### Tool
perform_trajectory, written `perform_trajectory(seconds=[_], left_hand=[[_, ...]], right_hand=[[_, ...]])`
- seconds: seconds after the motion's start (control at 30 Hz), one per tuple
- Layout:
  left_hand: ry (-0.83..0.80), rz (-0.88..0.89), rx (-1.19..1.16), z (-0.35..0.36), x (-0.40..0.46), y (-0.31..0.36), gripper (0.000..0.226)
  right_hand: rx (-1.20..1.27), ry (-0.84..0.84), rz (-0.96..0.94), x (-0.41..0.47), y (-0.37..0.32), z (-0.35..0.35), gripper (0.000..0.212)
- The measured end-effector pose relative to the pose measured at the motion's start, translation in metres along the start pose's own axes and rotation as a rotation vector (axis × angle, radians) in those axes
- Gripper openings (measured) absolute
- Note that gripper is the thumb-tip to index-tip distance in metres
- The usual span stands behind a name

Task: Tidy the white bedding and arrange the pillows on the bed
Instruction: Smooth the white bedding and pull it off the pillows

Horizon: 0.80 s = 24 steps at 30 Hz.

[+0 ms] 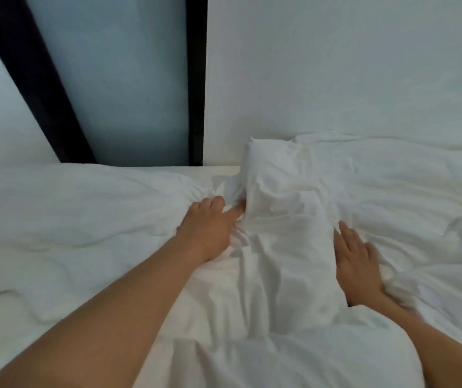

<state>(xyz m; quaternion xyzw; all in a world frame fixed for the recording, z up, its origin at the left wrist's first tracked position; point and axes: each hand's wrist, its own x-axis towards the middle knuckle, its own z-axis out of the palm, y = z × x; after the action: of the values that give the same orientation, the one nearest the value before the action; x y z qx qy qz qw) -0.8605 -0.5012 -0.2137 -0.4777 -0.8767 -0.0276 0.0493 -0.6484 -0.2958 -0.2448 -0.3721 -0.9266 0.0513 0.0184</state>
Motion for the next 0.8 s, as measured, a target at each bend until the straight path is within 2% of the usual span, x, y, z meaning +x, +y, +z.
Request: perform_trajectory(seconds=[0.07,0.13,0.17,0.23,0.3,0.33,0.4,0.5,0.63,0.7,0.8], left_hand=[[0.147,0.08,0.168,-0.028,-0.009,-0.049,0.063],[0.333,-0.177,0.321,-0.052,-0.006,-0.116,0.055],[0.398,-0.332,0.303,-0.051,-0.005,-0.144,0.051],[0.339,-0.481,0.179,-0.028,-0.01,-0.163,0.058],[0.242,-0.465,0.047,0.027,-0.024,-0.151,0.062],[0.226,-0.466,0.0,0.049,-0.024,-0.145,0.062],[0.33,-0.437,-0.033,0.068,-0.003,-0.159,0.053],[0.45,-0.411,0.015,0.067,0.033,-0.179,0.042],[0.348,-0.413,-0.076,0.06,0.036,-0.176,0.043],[0.271,-0.432,-0.198,0.038,0.029,-0.17,0.045],[0.272,-0.349,-0.34,-0.008,-0.017,-0.154,0.048]], right_hand=[[0.339,0.046,0.043,-0.015,-0.018,-0.04,0.073],[0.514,0.156,-0.053,-0.013,-0.06,-0.076,0.071],[0.526,0.166,-0.159,-0.006,-0.091,-0.086,0.07],[0.411,0.088,-0.384,0.001,-0.161,-0.069,0.064],[0.187,0.104,-0.536,-0.002,-0.203,-0.005,0.061],[0.082,0.135,-0.531,-0.003,-0.211,0.024,0.061],[-0.003,0.15,-0.472,0.005,-0.211,0.058,0.061],[-0.046,0.226,-0.472,0.022,-0.203,0.059,0.062],[-0.069,0.198,-0.477,0.021,-0.208,0.057,0.061],[-0.069,0.184,-0.475,0.024,-0.205,0.059,0.062],[-0.054,0.157,-0.457,0.028,-0.203,0.057,0.064]])
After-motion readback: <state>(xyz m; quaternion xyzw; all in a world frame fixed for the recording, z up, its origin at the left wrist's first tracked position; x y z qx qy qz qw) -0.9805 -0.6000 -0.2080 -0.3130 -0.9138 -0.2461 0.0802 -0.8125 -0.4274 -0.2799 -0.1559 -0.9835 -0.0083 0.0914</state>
